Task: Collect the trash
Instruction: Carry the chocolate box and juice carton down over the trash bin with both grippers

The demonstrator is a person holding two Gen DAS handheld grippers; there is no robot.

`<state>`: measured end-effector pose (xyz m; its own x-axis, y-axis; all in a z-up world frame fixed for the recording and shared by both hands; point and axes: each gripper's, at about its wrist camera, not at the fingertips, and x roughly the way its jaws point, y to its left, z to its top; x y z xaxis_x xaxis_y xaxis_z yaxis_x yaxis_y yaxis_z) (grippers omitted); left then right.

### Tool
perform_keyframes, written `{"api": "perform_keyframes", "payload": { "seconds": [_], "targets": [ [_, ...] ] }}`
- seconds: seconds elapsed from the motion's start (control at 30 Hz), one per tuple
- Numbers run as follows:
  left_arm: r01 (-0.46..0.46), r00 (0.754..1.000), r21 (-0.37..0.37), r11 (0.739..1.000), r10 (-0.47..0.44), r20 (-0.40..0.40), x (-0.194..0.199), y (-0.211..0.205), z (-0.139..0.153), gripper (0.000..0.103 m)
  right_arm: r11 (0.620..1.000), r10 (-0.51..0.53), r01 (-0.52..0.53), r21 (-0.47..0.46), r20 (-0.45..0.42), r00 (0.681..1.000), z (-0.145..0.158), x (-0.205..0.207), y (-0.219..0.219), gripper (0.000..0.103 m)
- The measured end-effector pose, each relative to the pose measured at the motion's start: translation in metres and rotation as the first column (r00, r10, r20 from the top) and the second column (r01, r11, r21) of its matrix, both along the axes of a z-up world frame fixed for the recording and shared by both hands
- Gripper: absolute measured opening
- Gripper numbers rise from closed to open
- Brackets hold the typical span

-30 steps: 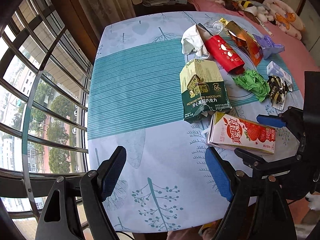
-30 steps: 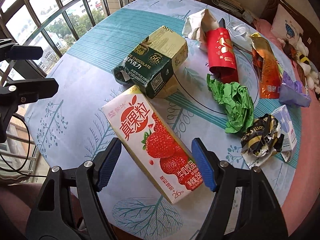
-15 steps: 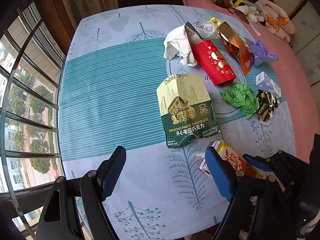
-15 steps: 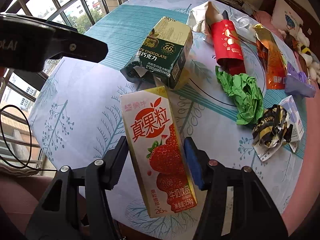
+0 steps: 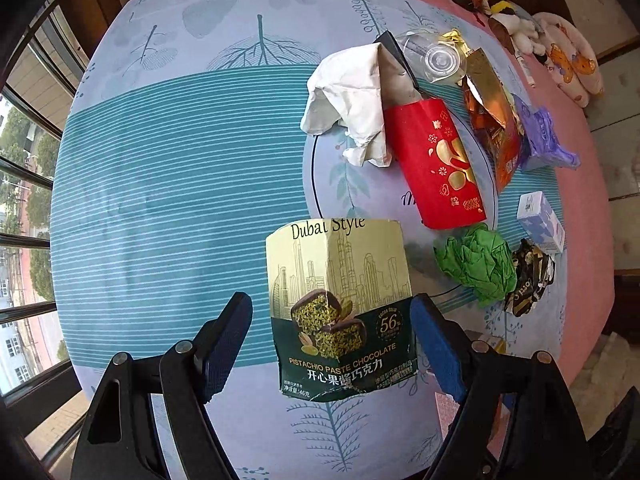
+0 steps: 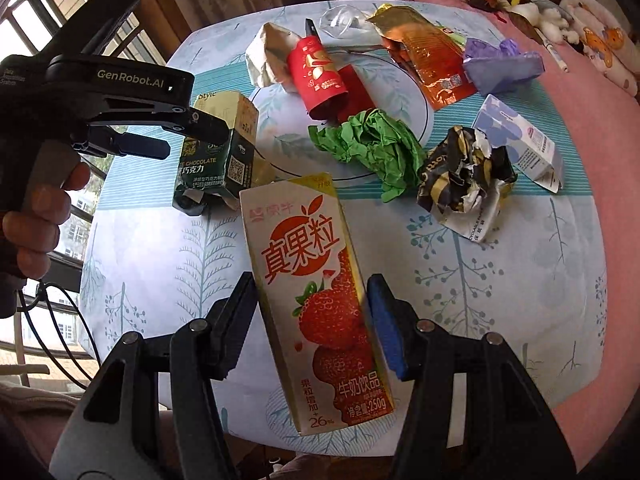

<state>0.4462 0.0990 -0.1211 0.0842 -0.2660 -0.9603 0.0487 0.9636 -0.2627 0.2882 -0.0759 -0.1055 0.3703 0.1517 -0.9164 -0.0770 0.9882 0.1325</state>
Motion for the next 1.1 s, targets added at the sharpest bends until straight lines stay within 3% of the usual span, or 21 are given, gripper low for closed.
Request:
{"api": "perform_keyframes", "payload": {
  "seconds": [0.2, 0.4, 0.77, 0.97, 1.1],
  "targets": [
    [0.003, 1.0, 0.027, 1.0, -0.003, 0.004, 0.011, -0.015, -0.002, 0.083, 0.999, -0.039, 0.039, 0.014, -0.008, 0.999, -0.005, 0.0, 0.004, 0.053],
    [0.008, 1.0, 0.001, 1.0, -0.008, -0.024, 0.018, -0.017, -0.009, 0.082, 0.998, -0.058, 0.058, 0.03, -0.014, 0.998, -0.008, 0.007, 0.003, 0.053],
    [0.082, 0.995, 0.019, 0.996, -0.08, -0.064, 0.013, -0.022, -0.018, 0.081, 0.994, -0.081, 0.082, 0.07, -0.027, 0.996, -0.013, 0.012, -0.003, 0.053],
    [0.115, 0.993, 0.031, 0.993, -0.114, -0.028, 0.012, -0.025, -0.016, 0.071, 0.993, -0.084, 0.086, 0.076, -0.031, 0.996, -0.015, 0.013, -0.005, 0.053],
    [0.111, 0.993, 0.06, 0.992, -0.114, 0.042, 0.007, -0.025, -0.004, 0.066, 0.992, -0.09, 0.093, 0.082, -0.028, 0.995, -0.014, 0.011, -0.008, 0.053]
  ]
}}
